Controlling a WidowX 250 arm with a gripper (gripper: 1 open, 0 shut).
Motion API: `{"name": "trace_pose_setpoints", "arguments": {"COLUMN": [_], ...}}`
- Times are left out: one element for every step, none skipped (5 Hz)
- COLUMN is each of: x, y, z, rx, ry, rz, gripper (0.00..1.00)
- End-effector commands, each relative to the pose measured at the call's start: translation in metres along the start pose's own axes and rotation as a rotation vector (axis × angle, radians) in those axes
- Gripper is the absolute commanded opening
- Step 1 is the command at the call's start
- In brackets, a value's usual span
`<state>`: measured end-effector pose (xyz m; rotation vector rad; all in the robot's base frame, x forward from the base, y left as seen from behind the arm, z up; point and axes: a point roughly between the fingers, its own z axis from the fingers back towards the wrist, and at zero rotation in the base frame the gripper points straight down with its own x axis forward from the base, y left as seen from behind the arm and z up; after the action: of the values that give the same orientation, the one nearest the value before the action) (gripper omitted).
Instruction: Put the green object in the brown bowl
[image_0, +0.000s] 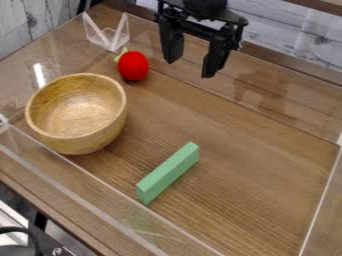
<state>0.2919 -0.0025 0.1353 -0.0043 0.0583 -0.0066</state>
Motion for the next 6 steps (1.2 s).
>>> {"name": "trace_pose_setpoints", "arguments": {"x": [-0.007,-0.035,-0.063,-0.079,-0.082,-0.084], "y": [0.000,0.003,0.005,0.009,0.012,0.011], "z": [-0.012,-0.031,-0.044,-0.058,-0.073,-0.084], "rx": [-0.001,0.004,0.011,0.017,0.019,0.015], "ry": [0.032,0.044,0.031,0.024,0.008,-0.001], "rz": [-0.010,-0.055,-0.106,-0.122,-0.126,-0.131], "gripper": [1.00,1.00,1.00,1.00,1.00,1.00]}}
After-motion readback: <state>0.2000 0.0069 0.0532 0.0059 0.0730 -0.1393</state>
